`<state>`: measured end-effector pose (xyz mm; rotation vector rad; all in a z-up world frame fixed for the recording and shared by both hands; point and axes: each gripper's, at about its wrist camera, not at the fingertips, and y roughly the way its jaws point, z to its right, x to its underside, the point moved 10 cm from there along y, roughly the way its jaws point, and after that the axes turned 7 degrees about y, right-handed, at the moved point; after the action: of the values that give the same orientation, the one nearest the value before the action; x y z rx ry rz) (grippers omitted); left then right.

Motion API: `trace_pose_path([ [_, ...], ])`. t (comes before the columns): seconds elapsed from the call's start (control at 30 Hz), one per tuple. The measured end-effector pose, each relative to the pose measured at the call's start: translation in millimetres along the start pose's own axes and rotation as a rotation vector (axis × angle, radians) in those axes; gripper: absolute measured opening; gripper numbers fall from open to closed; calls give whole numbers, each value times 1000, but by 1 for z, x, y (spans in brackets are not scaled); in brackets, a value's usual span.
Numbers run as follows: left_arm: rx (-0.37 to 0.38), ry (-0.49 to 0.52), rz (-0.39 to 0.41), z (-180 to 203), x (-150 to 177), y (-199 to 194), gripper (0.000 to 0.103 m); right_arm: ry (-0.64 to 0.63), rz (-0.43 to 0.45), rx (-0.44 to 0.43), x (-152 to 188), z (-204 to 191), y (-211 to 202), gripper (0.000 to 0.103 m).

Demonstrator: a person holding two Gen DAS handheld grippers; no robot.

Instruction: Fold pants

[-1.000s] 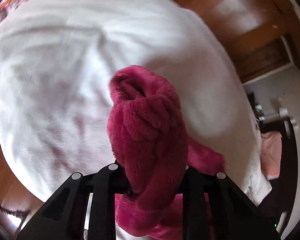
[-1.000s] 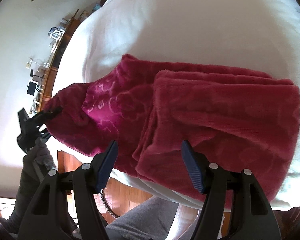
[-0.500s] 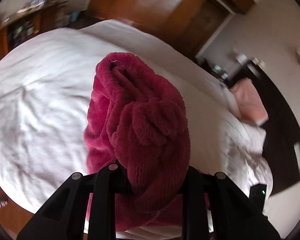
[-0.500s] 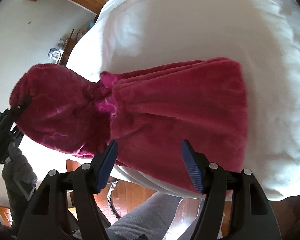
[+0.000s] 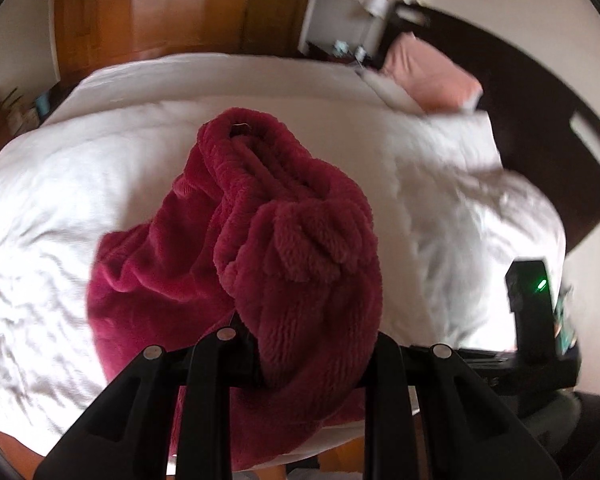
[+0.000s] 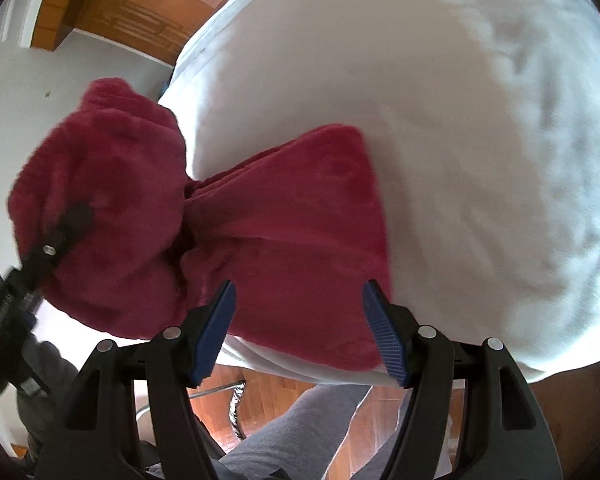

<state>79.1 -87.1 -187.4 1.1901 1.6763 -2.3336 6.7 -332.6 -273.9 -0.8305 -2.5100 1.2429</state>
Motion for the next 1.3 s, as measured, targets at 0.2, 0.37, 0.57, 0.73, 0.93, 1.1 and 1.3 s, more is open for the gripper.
trace_pose_path([
  [0.2,16,110,-83,42,28,41,23,66,20,26,4,28,-10,67],
  [0.37,26,191,-133,67,51,61,25,100,30,40,5,40,-11,67],
  [0.57,76,169,-164,73,67,66,42,111,35,47,0,44,-8,67],
  [0.73,189,124,-146,71,69,44,54,96,42,39,-4,39,-10,67],
  [0.93,237,113,-94,56,72,4,61,82,76,13,-14,20,-18,67],
  [1.1,154,-7,-105,4,84,-2,61,55,82,-29,-20,-10,-20,67],
  [1.3,40,-175,-126,-67,102,1,62,-28,16,-22,-8,-37,10,67],
])
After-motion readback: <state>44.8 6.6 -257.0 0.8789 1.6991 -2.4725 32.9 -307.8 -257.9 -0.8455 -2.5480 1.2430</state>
